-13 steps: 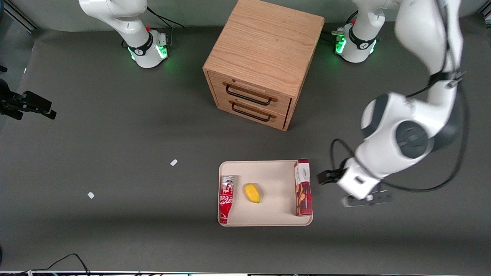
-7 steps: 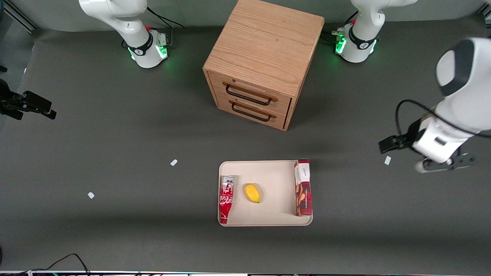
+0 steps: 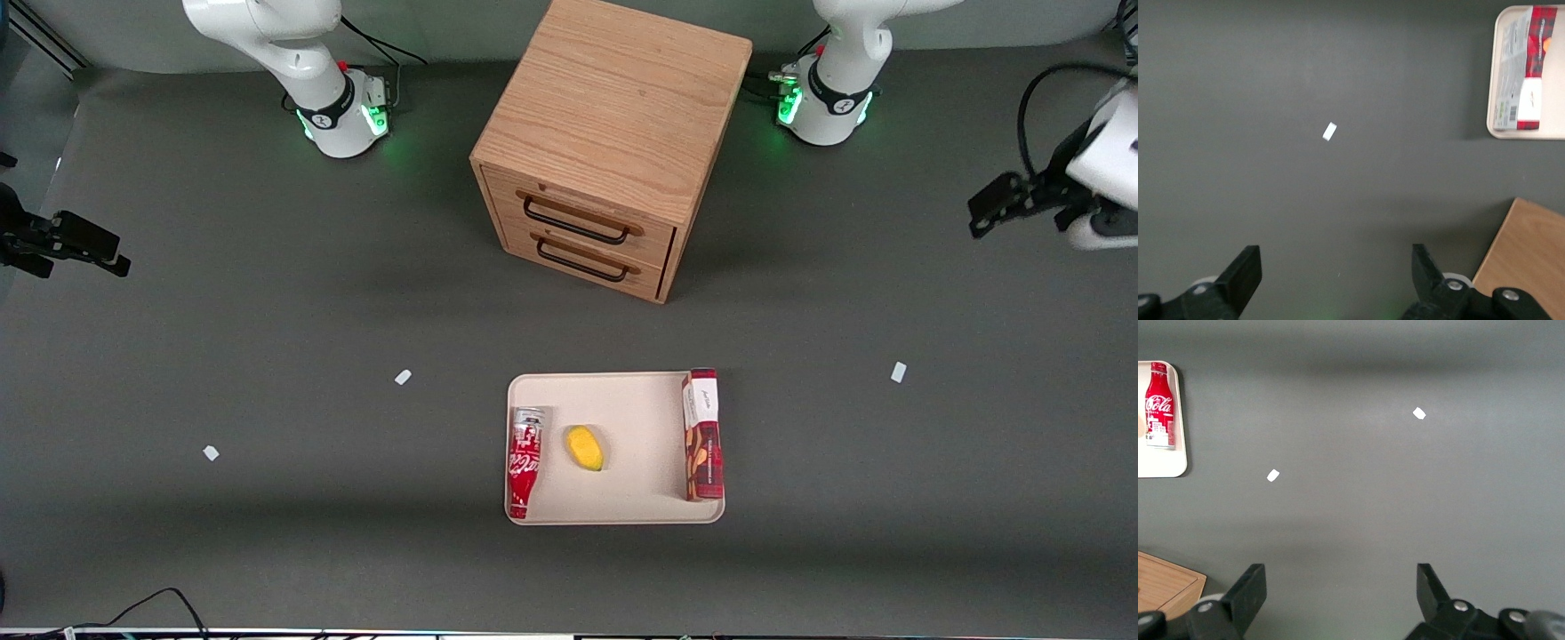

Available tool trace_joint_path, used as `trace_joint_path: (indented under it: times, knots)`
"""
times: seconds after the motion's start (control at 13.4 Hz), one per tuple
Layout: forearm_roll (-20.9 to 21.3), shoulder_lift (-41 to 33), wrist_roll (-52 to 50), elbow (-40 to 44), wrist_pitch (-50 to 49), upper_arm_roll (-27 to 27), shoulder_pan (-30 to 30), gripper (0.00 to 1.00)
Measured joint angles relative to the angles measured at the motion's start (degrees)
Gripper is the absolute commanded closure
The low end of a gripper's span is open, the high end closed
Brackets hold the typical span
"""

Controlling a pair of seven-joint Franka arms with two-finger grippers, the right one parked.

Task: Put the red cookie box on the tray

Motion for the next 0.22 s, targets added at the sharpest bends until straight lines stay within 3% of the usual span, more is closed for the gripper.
trace_joint_path:
  times: [0.22]
  knots:
    - [-1.3,-2.8,1.9,-0.2,-2.9,0.0,0.9,0.0]
